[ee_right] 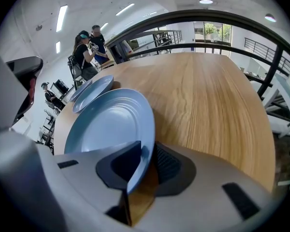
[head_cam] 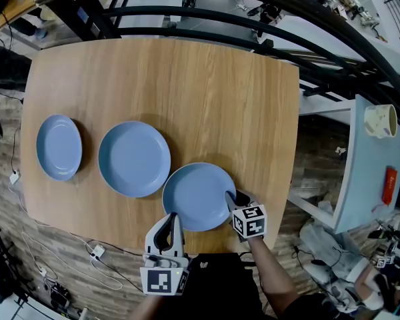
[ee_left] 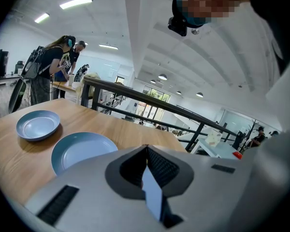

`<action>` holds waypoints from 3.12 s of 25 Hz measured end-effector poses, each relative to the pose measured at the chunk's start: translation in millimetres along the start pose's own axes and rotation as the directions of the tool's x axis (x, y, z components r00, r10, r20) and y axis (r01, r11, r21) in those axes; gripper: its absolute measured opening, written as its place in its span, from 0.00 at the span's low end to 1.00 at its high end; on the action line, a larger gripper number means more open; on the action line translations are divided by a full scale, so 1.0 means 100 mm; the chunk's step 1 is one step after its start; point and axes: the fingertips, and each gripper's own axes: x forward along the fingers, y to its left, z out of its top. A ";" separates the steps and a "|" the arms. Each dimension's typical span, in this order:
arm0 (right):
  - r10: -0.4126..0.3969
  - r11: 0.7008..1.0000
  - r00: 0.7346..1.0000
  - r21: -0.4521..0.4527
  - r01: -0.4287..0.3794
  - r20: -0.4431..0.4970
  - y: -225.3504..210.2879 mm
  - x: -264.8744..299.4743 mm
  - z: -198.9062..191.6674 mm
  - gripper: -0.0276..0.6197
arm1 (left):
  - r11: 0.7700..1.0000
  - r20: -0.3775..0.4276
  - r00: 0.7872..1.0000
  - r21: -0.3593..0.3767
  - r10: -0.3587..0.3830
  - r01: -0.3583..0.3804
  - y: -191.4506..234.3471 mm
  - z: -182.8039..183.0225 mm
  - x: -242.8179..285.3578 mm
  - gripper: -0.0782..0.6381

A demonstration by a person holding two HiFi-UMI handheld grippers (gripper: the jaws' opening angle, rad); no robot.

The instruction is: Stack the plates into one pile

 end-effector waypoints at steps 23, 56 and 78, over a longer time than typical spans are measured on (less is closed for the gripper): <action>0.118 0.952 0.991 0.277 -0.133 0.070 0.02 -0.11 0.04 0.10 | 1.000 -0.012 1.000 0.001 0.005 -0.005 0.01 -0.06 -0.04 0.14; 0.120 0.946 0.990 0.293 -0.135 0.069 0.00 -0.05 0.00 0.10 | 0.983 -0.498 0.863 -0.104 0.083 -0.155 0.90 -1.95 0.23 0.28; 0.111 0.947 0.991 0.296 -0.127 0.068 -0.05 -0.09 -0.08 0.10 | 0.981 -0.495 0.864 -0.103 0.091 -0.162 0.82 -1.96 0.24 0.18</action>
